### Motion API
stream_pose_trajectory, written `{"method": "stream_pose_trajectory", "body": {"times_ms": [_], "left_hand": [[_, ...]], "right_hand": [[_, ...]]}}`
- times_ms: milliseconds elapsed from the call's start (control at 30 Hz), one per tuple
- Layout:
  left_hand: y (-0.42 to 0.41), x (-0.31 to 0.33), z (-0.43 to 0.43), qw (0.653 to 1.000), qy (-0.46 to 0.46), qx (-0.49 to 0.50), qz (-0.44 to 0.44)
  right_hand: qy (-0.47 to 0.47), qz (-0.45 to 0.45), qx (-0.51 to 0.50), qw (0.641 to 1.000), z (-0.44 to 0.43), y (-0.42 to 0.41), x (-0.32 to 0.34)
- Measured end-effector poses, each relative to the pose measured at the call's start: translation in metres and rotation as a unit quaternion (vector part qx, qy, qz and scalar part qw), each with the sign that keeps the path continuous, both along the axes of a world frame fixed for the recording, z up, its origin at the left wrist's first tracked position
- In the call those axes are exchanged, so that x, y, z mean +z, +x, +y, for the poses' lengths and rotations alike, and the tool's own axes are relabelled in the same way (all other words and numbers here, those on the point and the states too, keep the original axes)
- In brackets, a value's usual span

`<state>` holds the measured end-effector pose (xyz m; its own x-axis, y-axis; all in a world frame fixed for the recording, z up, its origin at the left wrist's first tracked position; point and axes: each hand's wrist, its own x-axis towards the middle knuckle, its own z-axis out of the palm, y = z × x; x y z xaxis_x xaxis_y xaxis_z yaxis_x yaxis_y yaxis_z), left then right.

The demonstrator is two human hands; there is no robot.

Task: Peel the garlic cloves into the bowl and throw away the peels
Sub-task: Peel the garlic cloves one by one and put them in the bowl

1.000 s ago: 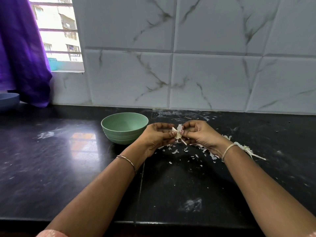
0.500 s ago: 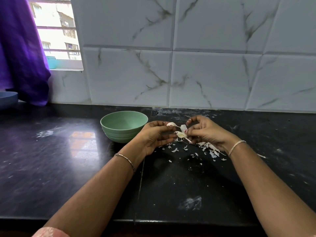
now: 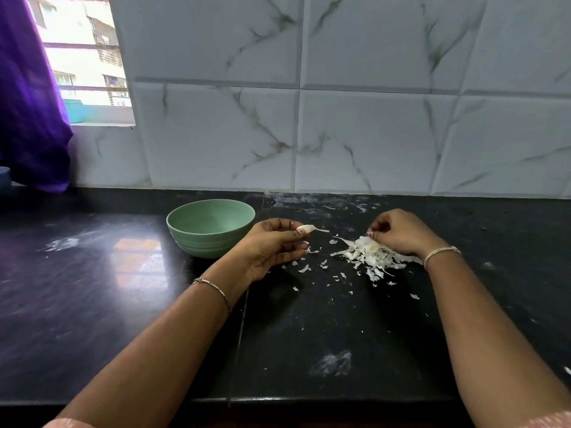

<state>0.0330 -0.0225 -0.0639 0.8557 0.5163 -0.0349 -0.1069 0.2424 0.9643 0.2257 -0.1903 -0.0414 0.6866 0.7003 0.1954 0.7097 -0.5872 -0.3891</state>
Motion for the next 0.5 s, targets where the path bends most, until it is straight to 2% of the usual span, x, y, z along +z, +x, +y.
{"method": "stream_pose_trajectory", "body": {"times_ms": [67,133,167,233,300,367,433,500], "left_hand": [[-0.001,0.0,0.0,1.0,0.006,-0.004,0.002],[-0.001,0.0,-0.001,1.0,0.011,-0.008,0.001],[-0.001,0.0,-0.002,1.0,0.015,-0.008,-0.002],[-0.001,0.0,-0.003,1.0,0.022,-0.001,-0.012],[-0.001,0.001,-0.004,0.999,0.026,0.015,-0.025],[-0.001,0.002,-0.005,0.998,0.03,0.036,-0.035],[-0.001,0.003,-0.006,0.997,0.037,0.05,-0.036],[-0.001,0.004,-0.008,0.997,0.043,0.054,-0.034]], "right_hand": [[0.017,-0.041,-0.018,0.999,0.001,-0.003,0.0],[0.115,-0.07,-0.016,0.991,0.005,-0.01,0.003],[0.169,-0.056,0.002,0.984,0.007,-0.017,0.005],[0.238,0.061,0.074,0.966,0.017,-0.035,0.008],[0.224,0.181,0.146,0.946,0.028,-0.054,0.004],[0.187,0.182,0.182,0.948,0.037,-0.064,-0.002],[0.198,0.176,0.183,0.947,0.043,-0.067,-0.007],[0.219,0.21,0.19,0.934,0.044,-0.066,-0.009]]}}
